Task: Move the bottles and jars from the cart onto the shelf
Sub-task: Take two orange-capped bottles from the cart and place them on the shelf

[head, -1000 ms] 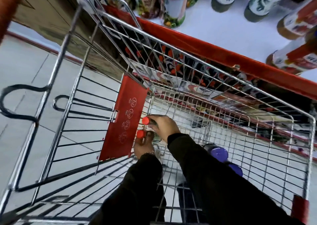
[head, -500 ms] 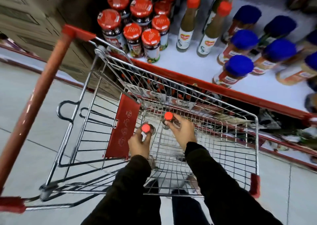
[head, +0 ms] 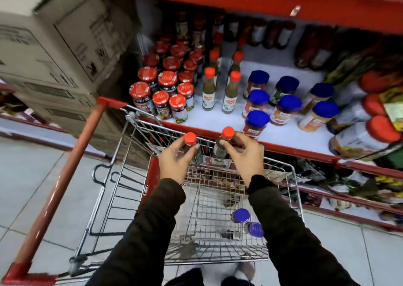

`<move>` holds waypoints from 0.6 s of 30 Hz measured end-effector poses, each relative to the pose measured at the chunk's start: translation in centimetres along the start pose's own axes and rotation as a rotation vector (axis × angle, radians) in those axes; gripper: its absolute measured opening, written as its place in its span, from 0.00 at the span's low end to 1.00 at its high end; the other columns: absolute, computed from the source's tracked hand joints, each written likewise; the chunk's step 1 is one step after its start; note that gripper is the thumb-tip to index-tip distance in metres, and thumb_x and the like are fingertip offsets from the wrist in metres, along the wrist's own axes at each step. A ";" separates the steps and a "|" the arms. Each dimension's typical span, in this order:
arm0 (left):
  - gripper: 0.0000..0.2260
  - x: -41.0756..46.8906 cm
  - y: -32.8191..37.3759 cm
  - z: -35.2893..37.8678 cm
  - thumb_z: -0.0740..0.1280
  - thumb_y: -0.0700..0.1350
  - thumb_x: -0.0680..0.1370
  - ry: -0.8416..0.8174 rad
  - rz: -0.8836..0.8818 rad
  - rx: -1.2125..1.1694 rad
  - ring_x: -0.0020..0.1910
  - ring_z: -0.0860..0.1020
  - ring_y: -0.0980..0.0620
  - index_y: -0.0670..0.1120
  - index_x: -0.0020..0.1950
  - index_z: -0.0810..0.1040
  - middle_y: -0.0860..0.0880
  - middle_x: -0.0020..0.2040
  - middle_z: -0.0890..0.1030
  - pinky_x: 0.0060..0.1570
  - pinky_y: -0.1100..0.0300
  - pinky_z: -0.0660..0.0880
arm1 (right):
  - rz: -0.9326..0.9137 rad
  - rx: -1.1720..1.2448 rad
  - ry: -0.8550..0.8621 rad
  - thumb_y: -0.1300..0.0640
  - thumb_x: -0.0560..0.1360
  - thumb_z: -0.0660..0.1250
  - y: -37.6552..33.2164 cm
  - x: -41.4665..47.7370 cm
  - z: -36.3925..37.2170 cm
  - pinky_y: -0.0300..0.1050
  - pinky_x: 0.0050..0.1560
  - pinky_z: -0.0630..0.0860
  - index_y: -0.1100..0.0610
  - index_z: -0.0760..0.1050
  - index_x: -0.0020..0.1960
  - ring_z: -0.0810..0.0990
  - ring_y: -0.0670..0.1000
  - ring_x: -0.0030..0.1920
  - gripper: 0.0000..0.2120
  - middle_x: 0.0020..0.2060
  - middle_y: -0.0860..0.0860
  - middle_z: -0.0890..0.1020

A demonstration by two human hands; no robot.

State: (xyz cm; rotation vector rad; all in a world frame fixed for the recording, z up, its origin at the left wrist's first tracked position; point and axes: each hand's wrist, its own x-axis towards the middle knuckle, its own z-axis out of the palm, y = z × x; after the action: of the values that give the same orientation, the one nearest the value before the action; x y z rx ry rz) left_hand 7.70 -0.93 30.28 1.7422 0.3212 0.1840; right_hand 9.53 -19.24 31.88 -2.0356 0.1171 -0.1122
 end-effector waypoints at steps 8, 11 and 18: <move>0.13 6.1 6.0 2.6 0.74 0.44 0.74 -0.028 0.242 0.069 0.56 0.82 0.56 0.46 0.58 0.83 0.55 0.50 0.84 0.62 0.60 0.76 | -0.071 0.083 0.101 0.59 0.75 0.76 -3.2 4.7 -1.3 0.20 0.51 0.71 0.56 0.83 0.55 0.80 0.33 0.49 0.09 0.48 0.46 0.84; 0.14 8.2 6.3 3.8 0.73 0.43 0.75 -0.068 0.284 0.120 0.53 0.80 0.63 0.45 0.60 0.82 0.56 0.51 0.83 0.59 0.72 0.73 | -0.071 0.015 0.099 0.56 0.75 0.76 -2.8 6.4 -0.6 0.38 0.62 0.77 0.57 0.83 0.56 0.82 0.44 0.54 0.10 0.50 0.48 0.86; 0.16 10.6 4.2 5.2 0.74 0.42 0.74 -0.115 0.197 0.166 0.59 0.82 0.52 0.44 0.61 0.82 0.49 0.57 0.85 0.66 0.54 0.75 | -0.035 -0.086 0.078 0.55 0.75 0.76 -2.1 8.0 0.3 0.49 0.65 0.78 0.57 0.83 0.58 0.84 0.51 0.56 0.12 0.53 0.52 0.88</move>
State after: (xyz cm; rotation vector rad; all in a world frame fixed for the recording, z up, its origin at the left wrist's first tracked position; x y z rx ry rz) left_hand 19.80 -3.13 32.83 1.9407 0.0818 0.2034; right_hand 17.61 -19.11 33.86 -2.1199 0.1371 -0.2124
